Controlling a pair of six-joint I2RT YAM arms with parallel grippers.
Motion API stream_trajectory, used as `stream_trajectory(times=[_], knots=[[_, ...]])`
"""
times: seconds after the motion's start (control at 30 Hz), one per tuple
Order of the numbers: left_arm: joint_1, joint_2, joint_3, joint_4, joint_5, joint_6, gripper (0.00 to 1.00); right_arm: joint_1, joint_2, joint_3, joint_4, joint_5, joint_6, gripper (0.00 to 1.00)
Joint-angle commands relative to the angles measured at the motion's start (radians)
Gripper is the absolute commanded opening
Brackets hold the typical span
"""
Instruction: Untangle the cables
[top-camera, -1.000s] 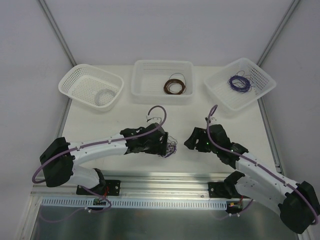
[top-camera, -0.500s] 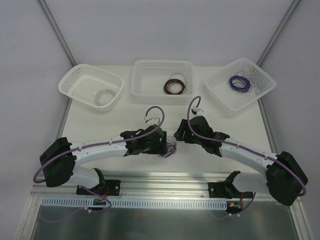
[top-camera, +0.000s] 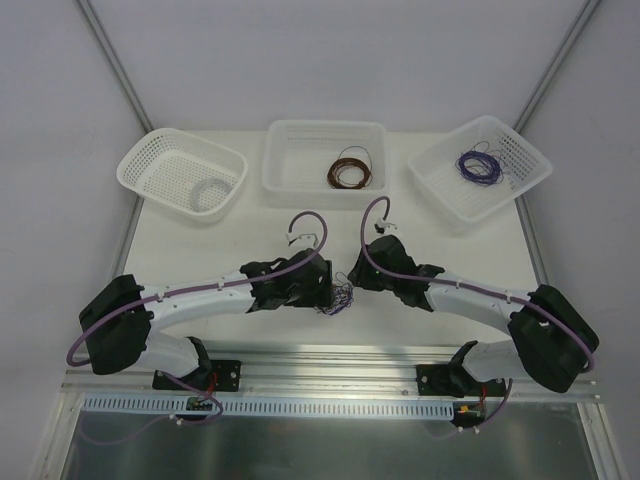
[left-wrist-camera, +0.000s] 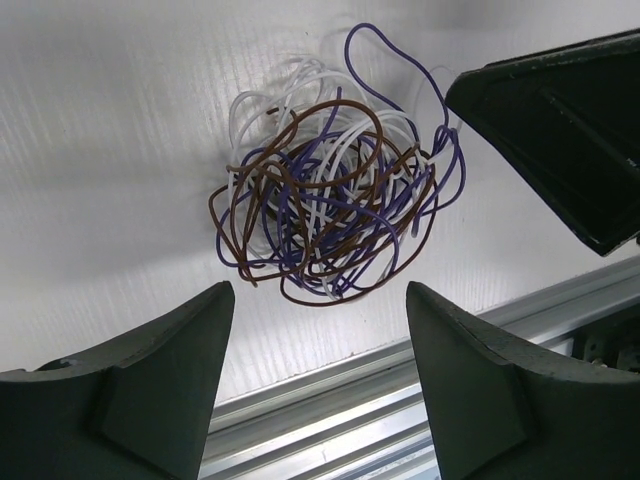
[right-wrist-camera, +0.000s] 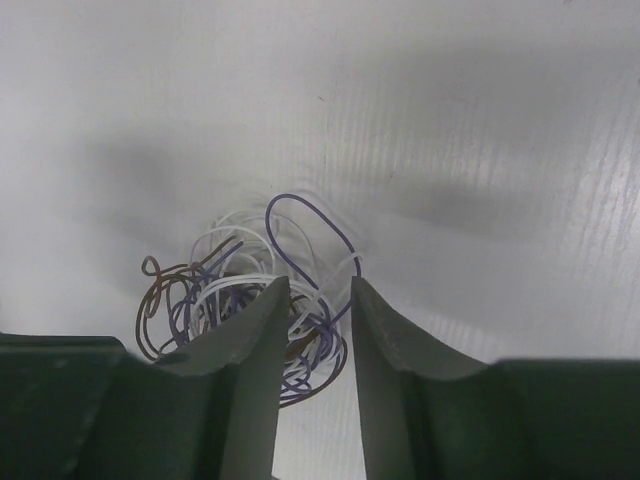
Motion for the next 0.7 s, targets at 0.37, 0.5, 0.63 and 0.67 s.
stream_trajectory(times=[0.37,0.5,0.63,0.67], knots=[[0.093,0.083,0.123,0.013,0.012,0.022,0.67,0.013,-0.020,-0.047,0.063,0.036,0.014,0.02],[0.093,0.148,0.169,0.003,-0.007,0.025,0.64,0.014,-0.026,-0.055,0.063,0.038,0.014,0.01],[0.093,0.191,0.200,-0.019,-0.058,0.024,0.49,0.016,-0.044,-0.061,0.063,0.038,0.009,0.01],[0.093,0.198,0.209,-0.022,-0.069,0.022,0.45,0.016,-0.051,-0.064,0.063,0.041,0.009,0.01]])
